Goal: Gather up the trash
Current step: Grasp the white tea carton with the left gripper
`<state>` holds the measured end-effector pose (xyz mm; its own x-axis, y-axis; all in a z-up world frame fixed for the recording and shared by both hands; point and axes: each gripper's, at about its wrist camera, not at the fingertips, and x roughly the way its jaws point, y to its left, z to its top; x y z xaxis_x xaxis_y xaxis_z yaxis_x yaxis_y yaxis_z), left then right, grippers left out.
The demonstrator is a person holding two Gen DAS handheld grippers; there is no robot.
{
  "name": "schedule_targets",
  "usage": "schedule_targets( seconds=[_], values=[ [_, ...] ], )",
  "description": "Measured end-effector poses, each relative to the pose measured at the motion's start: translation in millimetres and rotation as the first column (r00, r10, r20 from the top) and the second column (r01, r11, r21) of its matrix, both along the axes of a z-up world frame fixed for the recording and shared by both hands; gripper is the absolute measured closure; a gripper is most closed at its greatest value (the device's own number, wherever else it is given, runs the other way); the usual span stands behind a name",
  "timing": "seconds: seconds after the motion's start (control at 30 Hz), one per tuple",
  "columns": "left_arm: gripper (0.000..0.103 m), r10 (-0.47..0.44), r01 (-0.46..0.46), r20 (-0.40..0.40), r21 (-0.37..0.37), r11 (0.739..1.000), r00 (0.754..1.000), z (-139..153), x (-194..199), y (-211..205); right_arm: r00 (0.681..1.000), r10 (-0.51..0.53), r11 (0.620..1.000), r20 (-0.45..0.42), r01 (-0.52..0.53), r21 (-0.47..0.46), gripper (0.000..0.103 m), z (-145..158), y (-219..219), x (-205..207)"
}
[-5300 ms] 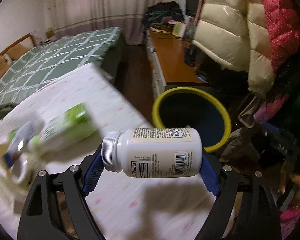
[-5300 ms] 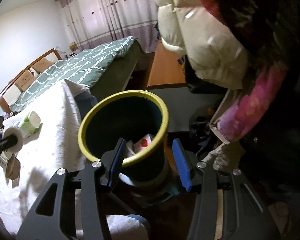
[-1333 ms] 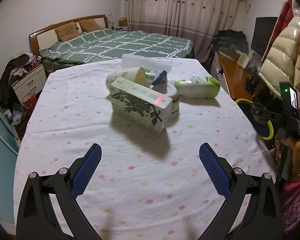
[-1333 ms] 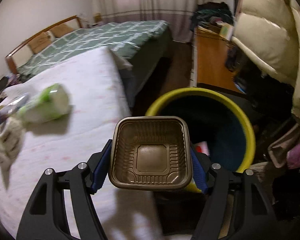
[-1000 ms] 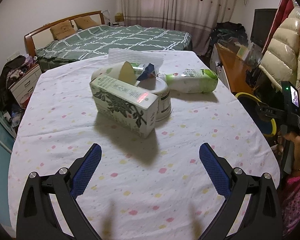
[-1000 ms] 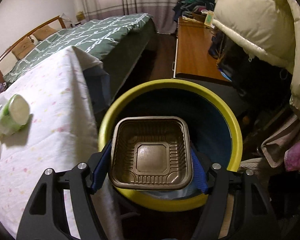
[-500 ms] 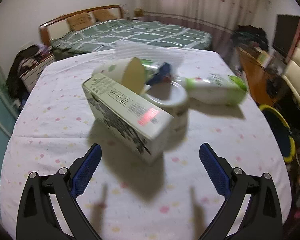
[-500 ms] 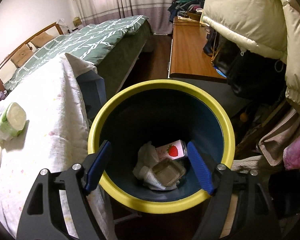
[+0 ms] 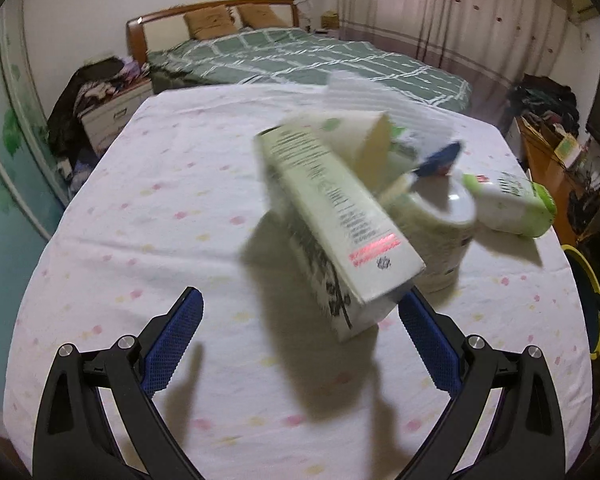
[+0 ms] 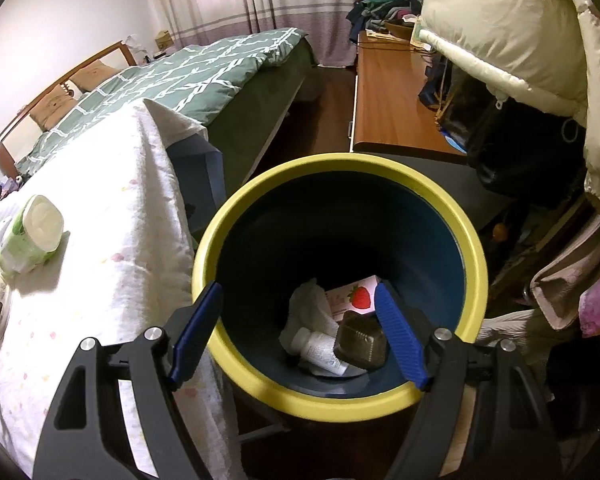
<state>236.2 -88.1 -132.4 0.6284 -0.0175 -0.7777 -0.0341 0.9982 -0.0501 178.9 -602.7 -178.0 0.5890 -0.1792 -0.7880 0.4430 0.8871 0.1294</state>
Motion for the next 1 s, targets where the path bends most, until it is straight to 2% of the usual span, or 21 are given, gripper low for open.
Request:
schedule_targets(
  seconds=[0.23, 0.33, 0.47, 0.53, 0.63, 0.77, 0.83, 1.0],
  values=[
    [0.006, 0.11, -0.111, -0.018, -0.022, 0.994, 0.994, -0.2, -24.0, 65.6, 1.0, 0.031, 1.0, 0.001, -0.031, -0.004, 0.029, 2.4, 14.8, 5.8],
    [0.006, 0.112, -0.112, 0.0, -0.016, 0.994, 0.994, 7.7, -31.5, 80.1, 0.999, 0.04, 0.999, 0.006, -0.04, -0.012, 0.029, 6.6, 20.7, 7.7],
    [0.006, -0.022, 0.022, 0.032, 0.003, 1.0, 0.999, 25.5, -31.5, 68.8, 0.999, 0.044, 0.999, 0.01, -0.044, -0.017, 0.029, 10.8, 24.3, 8.7],
    [0.006, -0.09, 0.088, 0.037, 0.05, 0.995, 0.995, 33.3, -25.7, 55.7, 0.999, 0.047, 0.999, 0.011, -0.047, -0.018, 0.029, 11.6, 25.4, 8.8],
    [0.006, -0.21, 0.202, 0.048, 0.126, 0.971, 0.977, 40.4, -13.8, 32.6, 0.999, 0.051, 0.999, 0.011, -0.051, -0.015, 0.029, 10.3, 25.8, 7.7],
    [0.008, -0.277, 0.27, 0.016, 0.166, 0.948, 0.961, 35.5, 6.3, 12.3, 0.998, 0.054, 0.999, 0.011, -0.054, -0.009, 0.029, 9.9, 24.2, 6.7],
    [0.02, -0.282, 0.28, -0.007, 0.163, 0.946, 0.959, 29.3, 15.6, 7.7, 0.998, 0.056, 0.998, 0.01, -0.055, -0.011, 0.029, 10.1, 23.7, 5.9],
    [0.036, -0.268, 0.272, -0.047, 0.126, 0.954, 0.962, 20.2, 40.6, 13.4, 0.998, 0.057, 0.998, 0.008, -0.057, -0.009, 0.029, 9.3, 22.6, 6.1]
  ],
)
